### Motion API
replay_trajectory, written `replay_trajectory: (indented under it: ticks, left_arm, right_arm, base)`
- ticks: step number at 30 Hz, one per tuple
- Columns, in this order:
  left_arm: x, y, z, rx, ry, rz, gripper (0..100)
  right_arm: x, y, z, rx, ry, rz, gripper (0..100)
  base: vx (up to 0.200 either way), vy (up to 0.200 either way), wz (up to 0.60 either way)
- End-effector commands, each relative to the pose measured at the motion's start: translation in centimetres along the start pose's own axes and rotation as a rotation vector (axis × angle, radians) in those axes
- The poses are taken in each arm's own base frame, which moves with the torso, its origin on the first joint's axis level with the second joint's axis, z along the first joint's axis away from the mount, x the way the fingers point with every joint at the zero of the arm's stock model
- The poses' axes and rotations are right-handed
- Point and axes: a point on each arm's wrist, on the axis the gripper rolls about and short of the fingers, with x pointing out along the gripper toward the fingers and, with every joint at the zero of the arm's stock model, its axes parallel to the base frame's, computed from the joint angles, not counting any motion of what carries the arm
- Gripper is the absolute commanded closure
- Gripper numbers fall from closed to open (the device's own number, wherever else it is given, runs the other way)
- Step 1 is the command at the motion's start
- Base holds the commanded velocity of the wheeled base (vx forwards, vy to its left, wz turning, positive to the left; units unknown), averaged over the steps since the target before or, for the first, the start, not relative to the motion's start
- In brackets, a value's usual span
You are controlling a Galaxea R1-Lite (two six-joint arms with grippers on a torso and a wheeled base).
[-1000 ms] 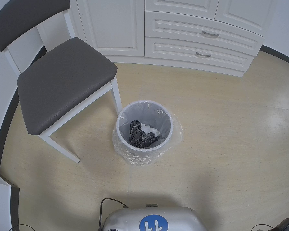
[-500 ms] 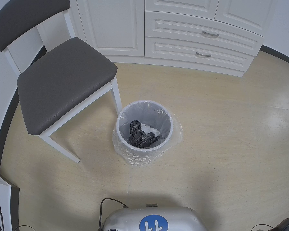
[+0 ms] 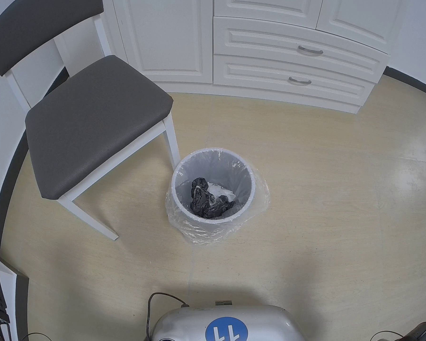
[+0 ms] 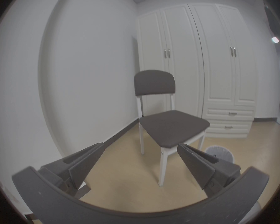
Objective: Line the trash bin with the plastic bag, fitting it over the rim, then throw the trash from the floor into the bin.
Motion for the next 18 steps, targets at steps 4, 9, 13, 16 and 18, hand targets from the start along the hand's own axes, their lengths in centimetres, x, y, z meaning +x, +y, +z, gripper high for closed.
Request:
replay_trajectory:
  ticks: [4,9,13,16,18]
  left_arm:
    - [-0.3,-0.1,-2.1,0.051,0.147,-0.095,0]
    - [-0.3,-0.3,-2.1,0.042,0.149,-0.187,0]
    - [-0.5,-0.5,-2.4,0.032,0.188,-0.303,0]
    - [-0.5,-0.6,-2.4,0.009,0.199,-0.326,0]
    - [-0.5,-0.6,-2.4,0.011,0.199,-0.331,0]
  right_arm:
    - [-0.1,-0.2,-1.0,-0.002,0.05,0.003,0]
    - [-0.2,-0.3,-1.8,-0.043,0.132,0.014,0]
    - [-0.3,-0.3,-2.5,-0.066,0.195,0.03,0]
    - [-0.3,-0.3,-2.5,-0.073,0.206,0.055,0]
    - [-0.4,-0.3,-2.7,-0.09,0.221,0.078,0]
  base:
    - [0.0,0.0,0.0]
    - [0.0,0.0,0.0]
    - [0.0,0.0,0.0]
    - [0.0,0.0,0.0]
    - [0.0,0.0,0.0]
